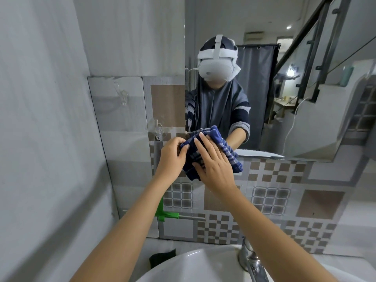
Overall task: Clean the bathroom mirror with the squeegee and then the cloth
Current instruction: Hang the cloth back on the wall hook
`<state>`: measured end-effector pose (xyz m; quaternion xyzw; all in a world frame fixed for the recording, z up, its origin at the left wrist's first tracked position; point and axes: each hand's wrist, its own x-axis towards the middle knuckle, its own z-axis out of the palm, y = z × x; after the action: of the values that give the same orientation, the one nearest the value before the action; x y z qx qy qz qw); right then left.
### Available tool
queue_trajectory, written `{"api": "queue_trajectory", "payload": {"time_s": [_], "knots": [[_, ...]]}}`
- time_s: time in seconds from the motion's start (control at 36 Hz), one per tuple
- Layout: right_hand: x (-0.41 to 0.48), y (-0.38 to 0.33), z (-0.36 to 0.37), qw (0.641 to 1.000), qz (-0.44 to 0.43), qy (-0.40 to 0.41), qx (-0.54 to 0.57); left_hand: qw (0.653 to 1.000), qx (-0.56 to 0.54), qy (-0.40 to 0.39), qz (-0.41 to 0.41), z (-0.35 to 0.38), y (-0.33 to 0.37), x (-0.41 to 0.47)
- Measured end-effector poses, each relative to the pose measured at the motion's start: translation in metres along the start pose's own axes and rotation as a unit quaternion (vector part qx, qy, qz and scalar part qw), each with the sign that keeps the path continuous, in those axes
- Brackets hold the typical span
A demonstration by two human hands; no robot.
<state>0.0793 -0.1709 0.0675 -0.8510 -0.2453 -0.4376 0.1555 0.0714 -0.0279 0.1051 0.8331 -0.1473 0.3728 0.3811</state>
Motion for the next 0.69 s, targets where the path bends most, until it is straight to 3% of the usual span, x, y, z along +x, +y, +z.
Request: {"api": "queue_trajectory", "payload": {"time_s": [0.22, 0.53, 0.69], "knots": [[-0.024, -0.013, -0.017, 0.98, 0.103, 0.099, 0.141, 0.997, 0.006, -0.018, 0.069, -0.009, 0.028, -0.009], [-0.047, -0.044, -0.054, 0.936, 0.198, 0.205, 0.208, 0.998, -0.019, 0.007, 0.052, -0.026, 0.061, -0.049], [-0.057, -0.053, -0.068, 0.886, 0.299, 0.233, 0.266, 0.997, -0.039, 0.046, 0.043, -0.039, 0.073, -0.065]]}}
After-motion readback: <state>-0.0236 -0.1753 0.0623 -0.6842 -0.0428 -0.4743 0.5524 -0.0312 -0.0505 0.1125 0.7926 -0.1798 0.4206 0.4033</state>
